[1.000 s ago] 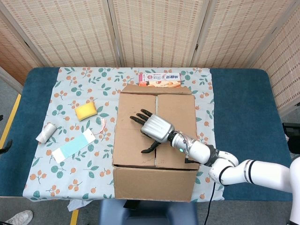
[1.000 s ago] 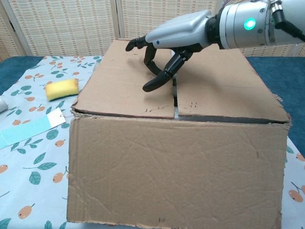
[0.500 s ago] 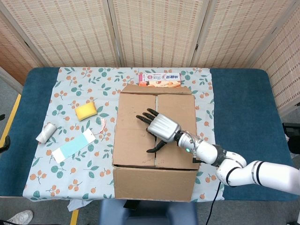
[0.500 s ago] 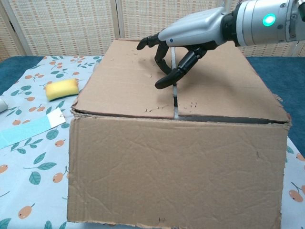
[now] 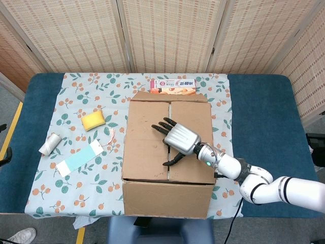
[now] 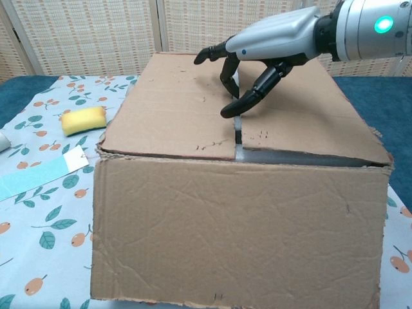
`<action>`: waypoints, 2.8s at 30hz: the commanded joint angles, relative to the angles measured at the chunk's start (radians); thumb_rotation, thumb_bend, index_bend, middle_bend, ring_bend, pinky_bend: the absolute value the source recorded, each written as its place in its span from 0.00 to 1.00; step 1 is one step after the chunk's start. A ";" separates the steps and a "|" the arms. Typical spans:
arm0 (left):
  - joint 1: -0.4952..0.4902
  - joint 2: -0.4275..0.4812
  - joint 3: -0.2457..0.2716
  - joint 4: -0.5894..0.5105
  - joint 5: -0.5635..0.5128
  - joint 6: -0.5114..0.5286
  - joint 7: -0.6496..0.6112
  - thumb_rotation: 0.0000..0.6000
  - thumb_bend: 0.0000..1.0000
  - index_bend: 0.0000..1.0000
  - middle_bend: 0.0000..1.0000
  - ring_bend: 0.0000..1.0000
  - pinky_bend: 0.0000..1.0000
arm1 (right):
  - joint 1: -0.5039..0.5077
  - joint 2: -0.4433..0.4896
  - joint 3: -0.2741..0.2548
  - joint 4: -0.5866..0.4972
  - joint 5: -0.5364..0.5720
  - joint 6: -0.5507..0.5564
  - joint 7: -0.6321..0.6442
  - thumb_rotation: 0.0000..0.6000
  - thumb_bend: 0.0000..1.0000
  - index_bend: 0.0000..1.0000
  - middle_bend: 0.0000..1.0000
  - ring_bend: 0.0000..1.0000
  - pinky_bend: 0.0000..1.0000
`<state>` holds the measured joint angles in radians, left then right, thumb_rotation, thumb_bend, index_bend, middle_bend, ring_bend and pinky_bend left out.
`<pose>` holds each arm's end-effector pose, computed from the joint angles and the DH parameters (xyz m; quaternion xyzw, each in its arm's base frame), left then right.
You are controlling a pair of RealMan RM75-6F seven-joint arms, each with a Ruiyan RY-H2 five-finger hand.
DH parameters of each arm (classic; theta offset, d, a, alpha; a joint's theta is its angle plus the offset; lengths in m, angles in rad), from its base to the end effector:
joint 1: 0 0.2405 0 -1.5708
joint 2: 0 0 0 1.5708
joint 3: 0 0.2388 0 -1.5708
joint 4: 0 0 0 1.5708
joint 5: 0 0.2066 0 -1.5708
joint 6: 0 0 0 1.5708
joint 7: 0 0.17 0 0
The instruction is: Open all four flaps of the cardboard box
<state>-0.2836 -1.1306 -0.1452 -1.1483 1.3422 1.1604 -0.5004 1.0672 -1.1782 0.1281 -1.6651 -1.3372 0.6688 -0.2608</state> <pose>-0.3680 0.2993 0.2127 -0.5371 -0.4501 -0.3964 0.5931 -0.0358 -0.3659 0.0288 0.8892 -0.1570 0.3067 0.3011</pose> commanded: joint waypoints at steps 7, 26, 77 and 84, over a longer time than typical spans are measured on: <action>0.004 -0.017 -0.011 0.010 0.006 0.033 -0.037 1.00 0.33 0.00 0.18 0.09 0.00 | -0.054 0.085 0.000 -0.069 -0.025 0.078 -0.005 0.22 0.16 0.60 0.00 0.00 0.00; 0.002 -0.026 -0.009 -0.056 -0.023 0.037 0.138 1.00 0.24 0.00 0.20 0.10 0.00 | -0.300 0.322 -0.034 -0.179 -0.264 0.424 0.159 0.21 0.16 0.60 0.00 0.00 0.00; -0.327 0.170 0.028 -0.344 0.400 -0.027 0.097 1.00 0.76 0.18 0.00 0.00 0.00 | -0.862 0.051 -0.080 0.257 -0.317 1.070 0.432 0.62 0.16 0.01 0.00 0.00 0.00; -0.426 0.137 0.015 -0.350 0.454 -0.035 -0.002 1.00 1.00 0.40 0.00 0.00 0.00 | -0.876 0.082 -0.077 0.245 -0.343 1.085 0.491 0.63 0.19 0.01 0.00 0.00 0.00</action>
<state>-0.6828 -0.9765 -0.1265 -1.5058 1.7746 1.1270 -0.4746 0.1949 -1.1029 0.0480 -1.4207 -1.6719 1.7444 0.2072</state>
